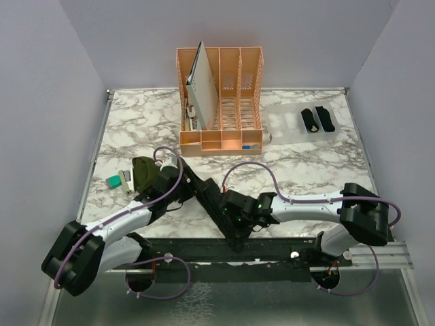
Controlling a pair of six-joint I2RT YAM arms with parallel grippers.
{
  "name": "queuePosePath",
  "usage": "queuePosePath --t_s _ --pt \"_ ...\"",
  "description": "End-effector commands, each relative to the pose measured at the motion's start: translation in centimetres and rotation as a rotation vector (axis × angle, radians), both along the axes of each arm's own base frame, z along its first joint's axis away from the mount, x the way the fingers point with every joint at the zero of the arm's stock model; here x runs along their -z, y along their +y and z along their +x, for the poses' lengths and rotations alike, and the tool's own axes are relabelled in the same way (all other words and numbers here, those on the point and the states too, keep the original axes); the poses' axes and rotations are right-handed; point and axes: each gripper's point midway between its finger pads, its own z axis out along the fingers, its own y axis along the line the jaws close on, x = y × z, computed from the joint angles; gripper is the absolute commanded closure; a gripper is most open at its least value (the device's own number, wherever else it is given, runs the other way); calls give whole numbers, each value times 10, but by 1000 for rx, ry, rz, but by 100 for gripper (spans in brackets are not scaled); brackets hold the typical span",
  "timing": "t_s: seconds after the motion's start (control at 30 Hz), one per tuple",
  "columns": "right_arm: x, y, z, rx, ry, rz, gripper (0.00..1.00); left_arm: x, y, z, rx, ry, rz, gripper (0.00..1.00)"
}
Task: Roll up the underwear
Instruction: Fold the underwear at the corner of the board.
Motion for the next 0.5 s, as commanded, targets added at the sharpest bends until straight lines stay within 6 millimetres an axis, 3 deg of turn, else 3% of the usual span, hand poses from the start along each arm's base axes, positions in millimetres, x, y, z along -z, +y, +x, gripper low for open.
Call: queuePosePath --t_s 0.0,0.27,0.47 --pt "4 2 -3 -15 -2 -8 99 7 -2 -11 28 108 25 27" --pt "4 2 -2 -13 -7 -7 100 2 -16 -9 68 155 -9 27" --pt "2 3 -1 -12 -13 -2 99 9 -15 -10 66 215 32 28"
